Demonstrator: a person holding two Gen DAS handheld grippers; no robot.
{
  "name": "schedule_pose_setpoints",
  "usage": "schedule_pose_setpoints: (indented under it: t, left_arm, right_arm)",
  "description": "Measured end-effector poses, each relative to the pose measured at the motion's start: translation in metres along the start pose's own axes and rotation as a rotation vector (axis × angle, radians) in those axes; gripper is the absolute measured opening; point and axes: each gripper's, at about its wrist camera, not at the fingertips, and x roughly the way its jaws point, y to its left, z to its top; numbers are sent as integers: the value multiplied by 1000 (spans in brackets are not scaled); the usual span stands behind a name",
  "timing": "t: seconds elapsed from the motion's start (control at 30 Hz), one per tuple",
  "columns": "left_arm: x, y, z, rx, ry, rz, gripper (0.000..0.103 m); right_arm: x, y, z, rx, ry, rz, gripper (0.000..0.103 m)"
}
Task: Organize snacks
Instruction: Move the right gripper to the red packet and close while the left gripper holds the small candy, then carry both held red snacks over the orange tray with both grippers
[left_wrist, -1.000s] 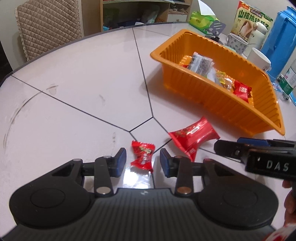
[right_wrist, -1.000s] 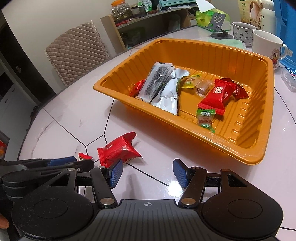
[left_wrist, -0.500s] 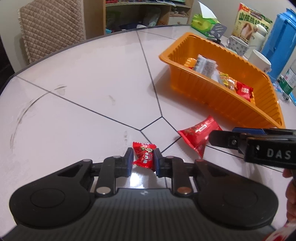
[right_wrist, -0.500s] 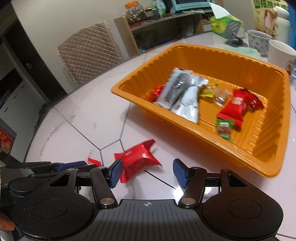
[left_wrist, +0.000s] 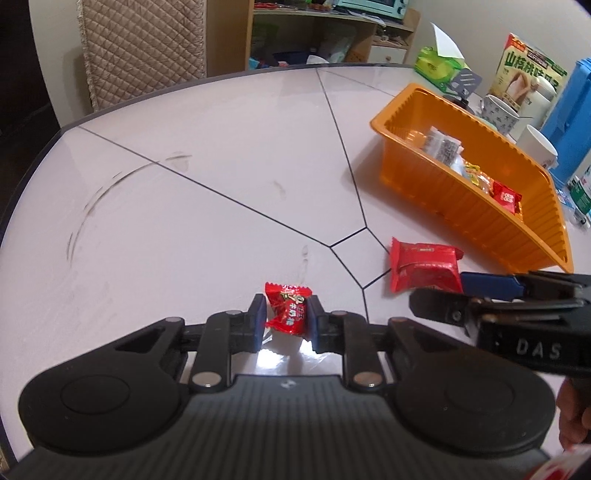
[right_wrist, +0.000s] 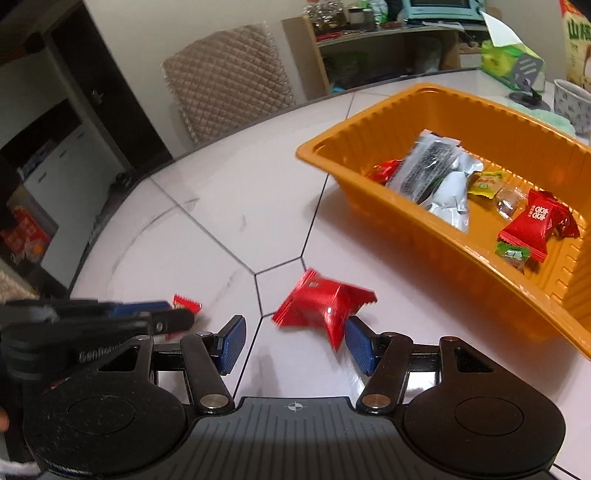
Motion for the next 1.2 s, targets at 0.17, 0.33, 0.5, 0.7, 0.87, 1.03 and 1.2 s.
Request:
schedule_pose_setpoints:
  t: [0.17, 0.33, 0.5, 0.7, 0.87, 1.03, 1.2]
  left_arm:
    - [-2, 3, 1, -13, -8, 5, 20]
    - [-3, 2, 3, -20, -9, 4, 20]
    - [-4, 1, 3, -25, -1, 4, 20]
    - [-3, 1, 2, -23, 5, 18, 20]
    - [-3, 1, 2, -25, 7, 24, 20]
    - [-4, 1, 3, -24, 3, 28, 20]
    - [-5, 0, 5, -20, -1, 28, 20]
  right_arm:
    - [-6, 3, 2, -84, -33, -60, 60]
    - [1, 2, 12, -214, -54, -98, 60]
    - [21, 2, 16, -325, 20, -53, 60]
    - [29, 6, 11, -358, 69, -42, 60]
    - [36, 17, 12, -380, 95, -47, 44]
    - [45, 20, 13, -377, 96, -65, 31]
    - [45, 16, 12, -357, 87, -65, 28]
